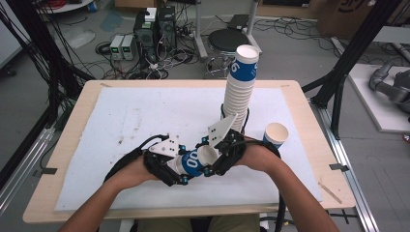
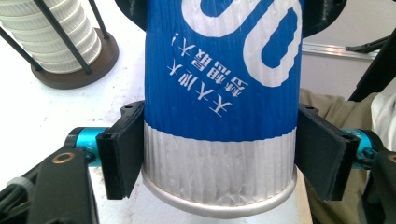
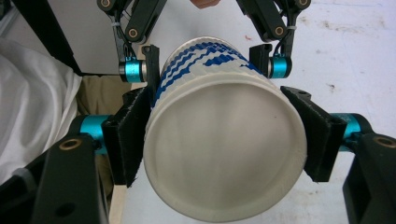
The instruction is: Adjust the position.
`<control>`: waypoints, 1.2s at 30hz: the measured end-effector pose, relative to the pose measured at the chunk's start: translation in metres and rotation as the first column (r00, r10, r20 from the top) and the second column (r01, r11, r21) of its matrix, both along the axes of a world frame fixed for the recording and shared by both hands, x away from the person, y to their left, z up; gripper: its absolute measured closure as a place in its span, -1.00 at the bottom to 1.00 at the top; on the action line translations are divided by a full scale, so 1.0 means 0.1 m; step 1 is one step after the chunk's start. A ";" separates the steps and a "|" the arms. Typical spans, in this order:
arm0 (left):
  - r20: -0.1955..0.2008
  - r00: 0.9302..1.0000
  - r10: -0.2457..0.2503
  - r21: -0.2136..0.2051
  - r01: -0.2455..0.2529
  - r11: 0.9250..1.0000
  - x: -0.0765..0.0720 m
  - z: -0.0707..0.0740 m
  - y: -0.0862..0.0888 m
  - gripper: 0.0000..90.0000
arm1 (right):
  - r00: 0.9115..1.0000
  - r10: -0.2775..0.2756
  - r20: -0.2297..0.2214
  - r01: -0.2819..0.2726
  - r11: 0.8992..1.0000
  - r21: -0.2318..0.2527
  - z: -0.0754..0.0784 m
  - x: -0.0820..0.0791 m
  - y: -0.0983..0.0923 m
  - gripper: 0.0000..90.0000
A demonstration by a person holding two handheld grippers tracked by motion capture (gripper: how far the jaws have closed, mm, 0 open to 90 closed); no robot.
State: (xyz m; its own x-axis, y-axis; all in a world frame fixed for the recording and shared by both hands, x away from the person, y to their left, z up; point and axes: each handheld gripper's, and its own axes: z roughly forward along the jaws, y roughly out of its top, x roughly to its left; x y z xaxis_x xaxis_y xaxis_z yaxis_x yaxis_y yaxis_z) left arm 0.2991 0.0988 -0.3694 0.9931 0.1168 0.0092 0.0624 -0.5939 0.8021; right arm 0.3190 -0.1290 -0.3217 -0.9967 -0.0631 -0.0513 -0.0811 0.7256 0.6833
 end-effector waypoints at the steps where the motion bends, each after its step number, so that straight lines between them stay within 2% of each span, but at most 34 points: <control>1: -0.003 1.000 0.001 -0.004 -0.001 1.000 0.00 -0.01 0.00 -0.48 | 1.000 0.000 -0.003 0.000 1.000 -0.003 0.00 0.00 -0.01 -0.36; 6: -0.014 1.000 0.002 -0.028 -0.003 1.000 -0.02 -0.04 0.00 -0.51 | 1.000 0.008 -0.012 -0.008 1.000 -0.008 -0.02 0.01 -0.03 -0.35; 9: -0.017 1.000 0.003 -0.076 -0.004 0.997 -0.02 -0.07 0.02 -0.53 | 1.000 0.004 -0.024 -0.004 1.000 -0.001 -0.03 0.00 -0.05 -0.35; 12: -0.019 1.000 0.011 -0.142 -0.014 0.990 -0.04 -0.10 0.05 -0.58 | 1.000 0.004 -0.028 -0.003 1.000 0.020 -0.02 0.00 -0.07 -0.35; 13: -0.019 1.000 0.019 -0.175 -0.022 0.984 -0.05 -0.11 0.07 -0.59 | 1.000 0.004 -0.029 -0.003 1.000 0.026 -0.02 0.00 -0.08 -0.35; 17: -0.022 0.999 0.043 -0.252 -0.047 0.967 -0.08 -0.19 0.12 -0.62 | 0.999 -0.007 -0.049 0.011 0.998 0.070 -0.02 0.00 -0.15 -0.34; 18: -0.020 0.999 0.045 -0.257 -0.048 0.965 -0.08 -0.20 0.14 -0.62 | 0.998 -0.016 -0.055 0.020 0.996 0.084 -0.02 0.00 -0.18 -0.34; 20: -0.025 0.998 0.061 -0.286 -0.066 0.956 -0.09 -0.24 0.17 -0.63 | 0.998 -0.027 -0.064 0.033 0.994 0.105 -0.02 0.01 -0.23 -0.34; 22: -0.028 0.997 0.072 -0.299 -0.077 0.951 -0.09 -0.27 0.20 -0.63 | 0.997 -0.041 -0.073 0.050 0.990 0.133 -0.03 0.02 -0.28 -0.34; 28: -0.042 0.994 0.104 -0.351 -0.112 0.930 -0.09 -0.33 0.25 -0.63 | 0.992 -0.079 -0.095 0.097 0.973 0.207 -0.04 0.02 -0.42 -0.34; 32: -0.047 0.991 0.122 -0.395 -0.130 0.910 -0.10 -0.36 0.29 -0.63 | 0.989 -0.101 -0.106 0.125 0.959 0.255 -0.08 0.02 -0.50 -0.34; 33: -0.054 0.991 0.122 -0.411 -0.133 0.902 -0.10 -0.36 0.30 -0.63 | 0.988 -0.106 -0.112 0.132 0.956 0.261 -0.09 0.01 -0.52 -0.34; 35: -0.056 0.991 0.125 -0.432 -0.137 0.892 -0.10 -0.36 0.31 -0.63 | 0.987 -0.113 -0.115 0.141 0.950 0.277 -0.12 0.01 -0.55 -0.34; 36: -0.052 0.990 0.128 -0.434 -0.138 0.890 -0.10 -0.36 0.32 -0.63 | 0.986 -0.118 -0.120 0.149 0.945 0.290 -0.13 0.01 -0.57 -0.34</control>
State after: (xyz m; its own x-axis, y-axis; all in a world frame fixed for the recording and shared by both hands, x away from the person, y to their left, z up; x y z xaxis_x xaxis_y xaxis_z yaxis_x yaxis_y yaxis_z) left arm 0.2888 0.1305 -0.4049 0.9674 0.2351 -0.0940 0.1362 -0.1700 0.9760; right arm 0.3203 -0.1863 -0.3350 -0.9959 0.0736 0.0528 0.0821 0.4877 0.8691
